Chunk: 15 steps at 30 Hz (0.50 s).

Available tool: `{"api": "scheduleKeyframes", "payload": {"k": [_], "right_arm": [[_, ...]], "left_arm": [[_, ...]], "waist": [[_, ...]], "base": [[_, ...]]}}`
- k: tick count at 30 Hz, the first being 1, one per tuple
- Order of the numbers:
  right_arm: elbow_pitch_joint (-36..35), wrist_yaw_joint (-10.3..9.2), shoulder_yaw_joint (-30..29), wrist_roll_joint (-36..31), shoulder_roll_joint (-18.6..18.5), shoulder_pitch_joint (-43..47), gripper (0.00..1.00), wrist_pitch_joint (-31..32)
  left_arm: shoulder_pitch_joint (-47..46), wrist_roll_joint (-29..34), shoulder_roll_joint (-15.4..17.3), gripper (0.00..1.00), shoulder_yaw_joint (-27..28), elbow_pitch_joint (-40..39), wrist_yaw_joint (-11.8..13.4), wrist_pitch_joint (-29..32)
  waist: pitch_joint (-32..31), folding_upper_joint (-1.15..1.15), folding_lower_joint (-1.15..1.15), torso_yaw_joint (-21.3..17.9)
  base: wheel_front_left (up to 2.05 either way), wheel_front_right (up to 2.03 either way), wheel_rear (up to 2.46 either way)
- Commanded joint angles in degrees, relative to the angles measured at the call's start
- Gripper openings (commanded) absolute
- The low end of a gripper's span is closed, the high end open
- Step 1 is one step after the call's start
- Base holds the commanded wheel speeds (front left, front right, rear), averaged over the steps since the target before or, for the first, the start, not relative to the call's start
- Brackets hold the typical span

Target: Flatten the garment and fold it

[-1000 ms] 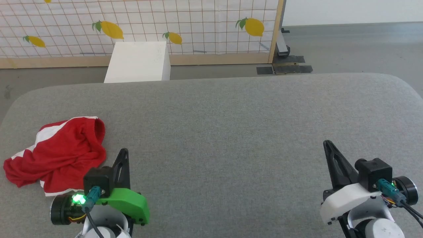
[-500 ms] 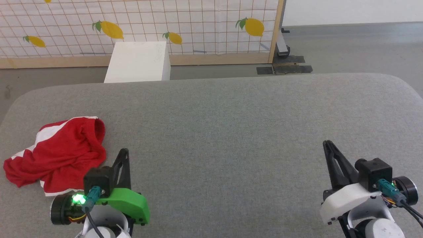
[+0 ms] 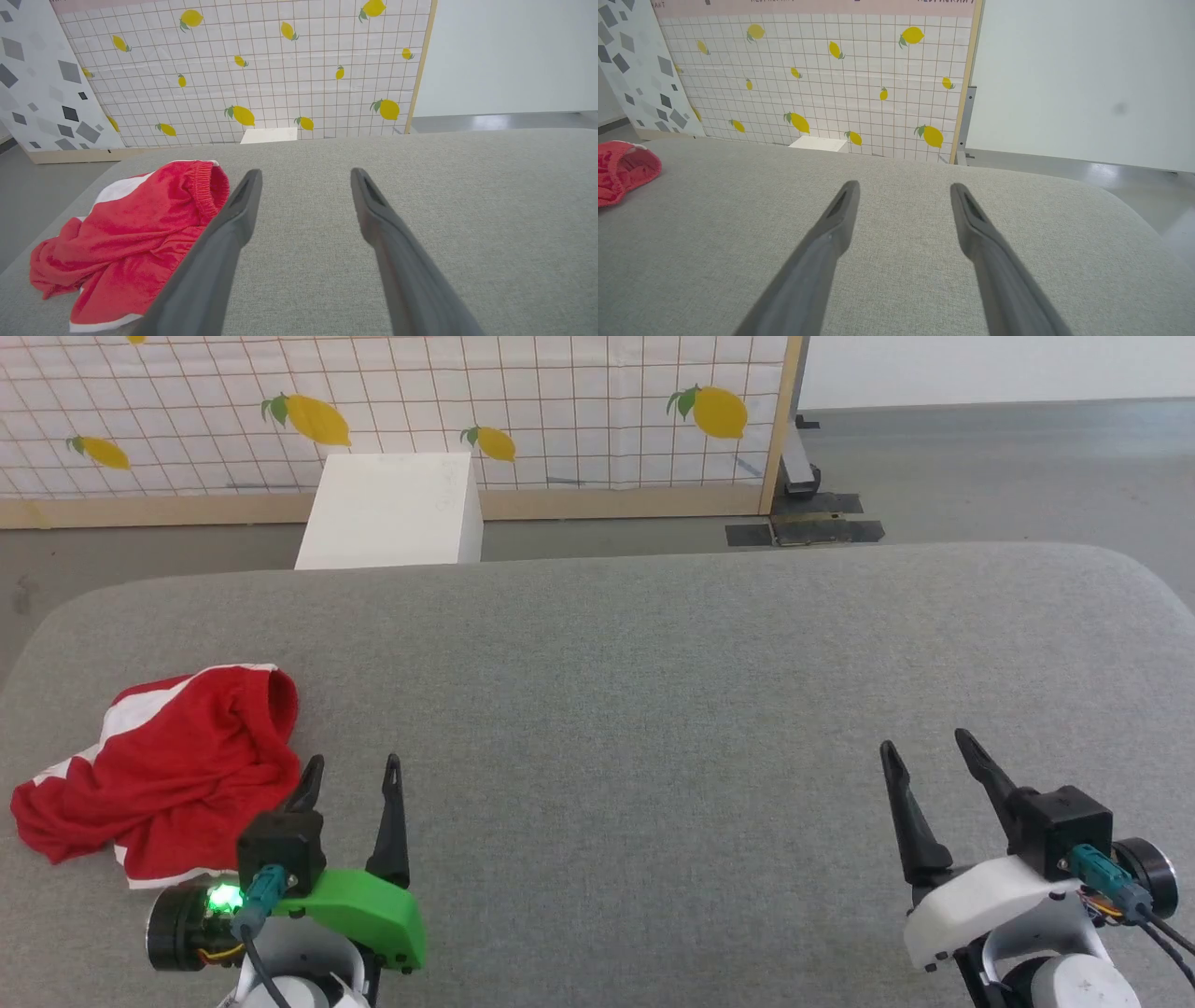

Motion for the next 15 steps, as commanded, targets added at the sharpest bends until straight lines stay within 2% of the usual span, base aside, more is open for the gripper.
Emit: {"api": "scheduleKeyframes", "payload": {"k": [1, 15], "right_arm": [[0.37, -0.01, 0.0, 0.87, 0.0, 0.34, 1.0, -0.61], [1.39, -0.02, 0.07, 3.11, 0.01, 0.82, 1.0, -2.26]], "left_arm": [[0.3, -0.58, -0.03, 1.0, 0.05, 0.18, 0.16, -0.56], [0.8, -1.67, -0.06, 1.0, 0.19, 0.61, 0.28, -2.2]], "waist": [[-0.01, 0.0, 0.0, 0.1], [-0.12, 0.0, 0.0, 2.62]], "base": [[0.0, 0.0, 0.0], [0.0, 0.0, 0.0]]}}
